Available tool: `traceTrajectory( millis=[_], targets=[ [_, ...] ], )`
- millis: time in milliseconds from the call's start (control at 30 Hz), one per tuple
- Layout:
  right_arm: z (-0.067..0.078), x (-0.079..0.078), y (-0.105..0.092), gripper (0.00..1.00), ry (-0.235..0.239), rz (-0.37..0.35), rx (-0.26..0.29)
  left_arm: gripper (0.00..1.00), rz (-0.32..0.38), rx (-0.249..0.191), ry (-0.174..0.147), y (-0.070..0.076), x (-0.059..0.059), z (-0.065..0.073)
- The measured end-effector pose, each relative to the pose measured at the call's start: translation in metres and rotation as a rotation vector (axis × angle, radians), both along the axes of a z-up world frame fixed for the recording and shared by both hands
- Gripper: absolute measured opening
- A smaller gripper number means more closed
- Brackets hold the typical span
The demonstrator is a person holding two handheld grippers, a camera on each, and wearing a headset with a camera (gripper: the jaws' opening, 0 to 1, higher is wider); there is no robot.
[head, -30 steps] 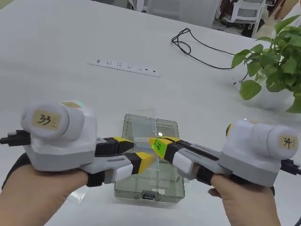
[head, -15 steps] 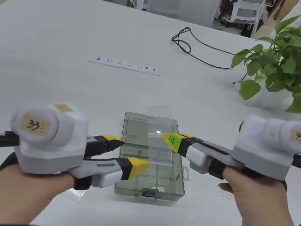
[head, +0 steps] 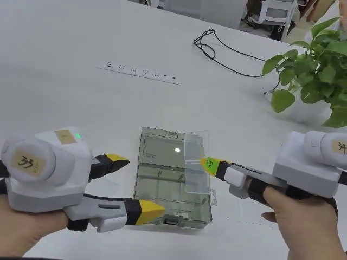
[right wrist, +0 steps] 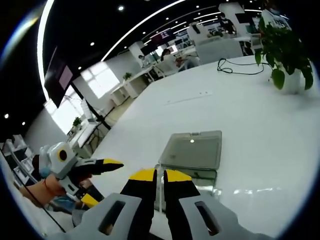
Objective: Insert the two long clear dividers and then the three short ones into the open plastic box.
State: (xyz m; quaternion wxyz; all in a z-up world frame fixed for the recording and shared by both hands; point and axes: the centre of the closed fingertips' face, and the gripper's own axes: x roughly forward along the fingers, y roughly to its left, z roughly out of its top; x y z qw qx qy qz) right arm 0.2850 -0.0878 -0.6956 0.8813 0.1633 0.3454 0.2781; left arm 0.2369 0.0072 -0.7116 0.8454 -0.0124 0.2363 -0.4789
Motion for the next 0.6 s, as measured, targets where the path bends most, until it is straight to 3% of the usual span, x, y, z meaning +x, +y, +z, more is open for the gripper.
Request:
traceTrajectory(
  millis=[167, 600],
  targets=[
    [-0.010, 0.002, -0.010, 0.07, 0.051, -0.040, -0.022, 0.79, -0.055, 0.033, -0.004, -0.003, -0.005, -0.009],
    [-0.043, -0.002, -0.016, 0.07, 0.184, -0.127, -0.090, 0.77, -0.137, 0.018, 0.000, -0.001, -0.006, -0.022]
  ],
)
